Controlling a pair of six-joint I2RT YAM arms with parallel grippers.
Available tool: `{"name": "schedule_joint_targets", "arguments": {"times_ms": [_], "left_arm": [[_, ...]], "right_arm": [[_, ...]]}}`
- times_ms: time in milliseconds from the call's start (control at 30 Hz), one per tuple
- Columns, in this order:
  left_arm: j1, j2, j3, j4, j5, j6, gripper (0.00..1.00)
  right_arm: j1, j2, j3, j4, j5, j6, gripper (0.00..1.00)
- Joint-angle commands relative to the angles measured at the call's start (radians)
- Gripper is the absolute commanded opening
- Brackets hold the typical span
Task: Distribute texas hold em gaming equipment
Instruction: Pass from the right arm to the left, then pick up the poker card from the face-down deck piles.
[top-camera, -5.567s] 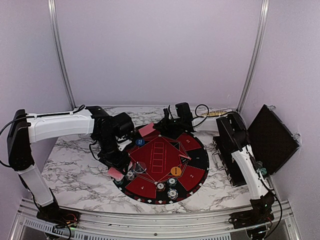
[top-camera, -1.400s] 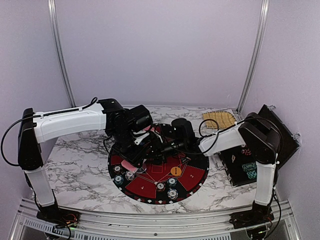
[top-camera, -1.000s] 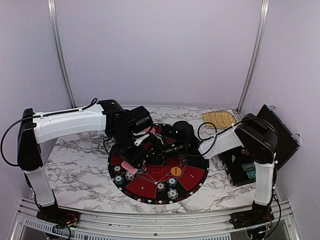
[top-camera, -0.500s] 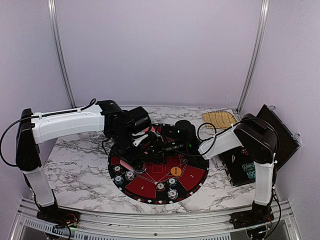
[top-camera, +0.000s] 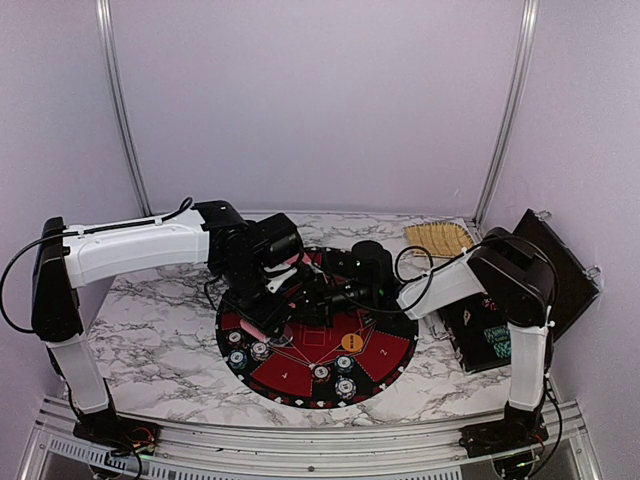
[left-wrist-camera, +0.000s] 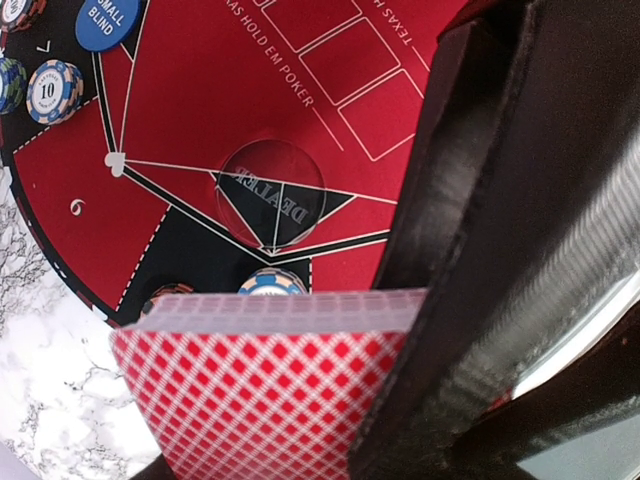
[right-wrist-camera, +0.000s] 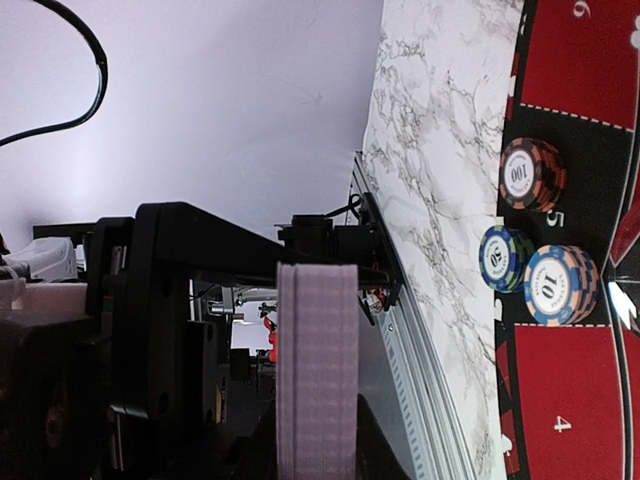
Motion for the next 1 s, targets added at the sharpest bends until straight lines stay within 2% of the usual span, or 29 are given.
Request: {"name": "schedule_joint_targets", "arguments": {"times_ms": [0, 100, 467, 633, 967], "left_arm": [[-0.003, -0.036, 0.004, 0.003, 0.003, 0.005, 0.5], [-0.002, -0.037, 0.001, 0.003, 0.024, 0.008, 0.48], [-0.002, -0.043, -0.006, 0.003, 0.055, 0.019, 0.45], [-0.002, -0.048, -0.009, 0.003, 0.061, 0.018, 0.45], [-0.002, -0.047, -0.015, 0.005, 0.061, 0.016, 0.44]], "right_arm": [[-0.008, -0.029, -0.003, 0.005, 0.009, -0.049, 0.0], [-0.009, -0.044, 0.007, -0.07, 0.018, -0.113, 0.06], [-0.011, -0.076, 0.027, -0.231, 0.056, -0.25, 0.37], [-0.013, -0.082, 0.028, -0.265, 0.072, -0.279, 0.4], [-0.025, -0.104, 0.011, -0.299, 0.098, -0.305, 0.39]]}}
